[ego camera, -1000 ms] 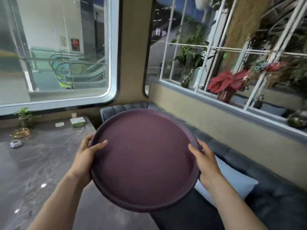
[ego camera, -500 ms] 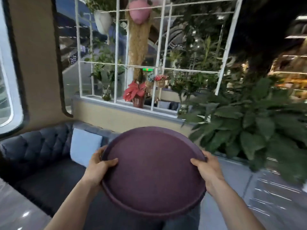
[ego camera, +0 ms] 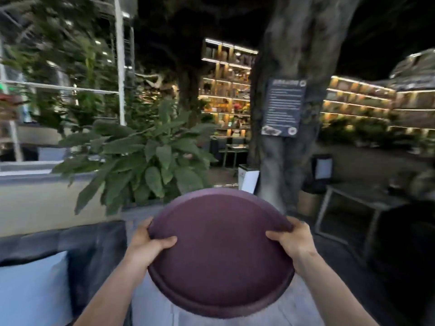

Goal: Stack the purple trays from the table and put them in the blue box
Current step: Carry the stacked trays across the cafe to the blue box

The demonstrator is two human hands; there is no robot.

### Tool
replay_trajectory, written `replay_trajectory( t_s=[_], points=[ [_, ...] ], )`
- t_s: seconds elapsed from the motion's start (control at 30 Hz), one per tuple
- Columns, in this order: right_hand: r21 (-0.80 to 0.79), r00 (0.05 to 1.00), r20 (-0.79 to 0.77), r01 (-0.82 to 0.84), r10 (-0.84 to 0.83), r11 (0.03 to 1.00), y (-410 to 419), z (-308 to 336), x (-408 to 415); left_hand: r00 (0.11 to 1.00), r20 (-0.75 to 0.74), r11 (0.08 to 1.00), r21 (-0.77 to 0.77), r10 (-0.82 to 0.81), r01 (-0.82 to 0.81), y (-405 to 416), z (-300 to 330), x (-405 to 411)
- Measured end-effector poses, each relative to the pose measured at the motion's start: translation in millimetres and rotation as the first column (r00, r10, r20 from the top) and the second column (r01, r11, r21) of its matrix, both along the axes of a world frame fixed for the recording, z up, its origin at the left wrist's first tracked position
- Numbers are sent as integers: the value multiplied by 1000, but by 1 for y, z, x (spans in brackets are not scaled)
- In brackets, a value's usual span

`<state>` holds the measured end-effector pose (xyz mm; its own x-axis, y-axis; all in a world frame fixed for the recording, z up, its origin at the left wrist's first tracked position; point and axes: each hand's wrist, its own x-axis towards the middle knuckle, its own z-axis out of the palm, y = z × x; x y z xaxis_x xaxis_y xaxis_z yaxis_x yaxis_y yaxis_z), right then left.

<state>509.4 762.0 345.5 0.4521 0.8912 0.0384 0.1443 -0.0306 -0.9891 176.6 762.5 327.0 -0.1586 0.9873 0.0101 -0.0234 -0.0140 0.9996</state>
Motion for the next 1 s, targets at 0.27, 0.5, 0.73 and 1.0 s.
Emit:
replay_trajectory(
  t_s=[0.27, 0.5, 0.73, 1.0],
  points=[
    [-24, 917, 19, 398, -398, 917, -104, -15, 107, 955, 22, 955, -17, -297, 297, 29, -6, 132],
    [-58, 709, 33, 705, -704, 707, -223, -19, 133, 796, -51, 797, -6, -604, 604, 10, -18, 224],
    [-105, 461, 51, 885, -886, 454, -337, -36, 134, 589, -84, 595, -61, -803, 802, -46, -25, 305],
    [-123, 320, 51, 942, -946, 312, -415, -55, 164, 408, -75, 414, -97, -910, 905, -97, -42, 384]
  ],
)
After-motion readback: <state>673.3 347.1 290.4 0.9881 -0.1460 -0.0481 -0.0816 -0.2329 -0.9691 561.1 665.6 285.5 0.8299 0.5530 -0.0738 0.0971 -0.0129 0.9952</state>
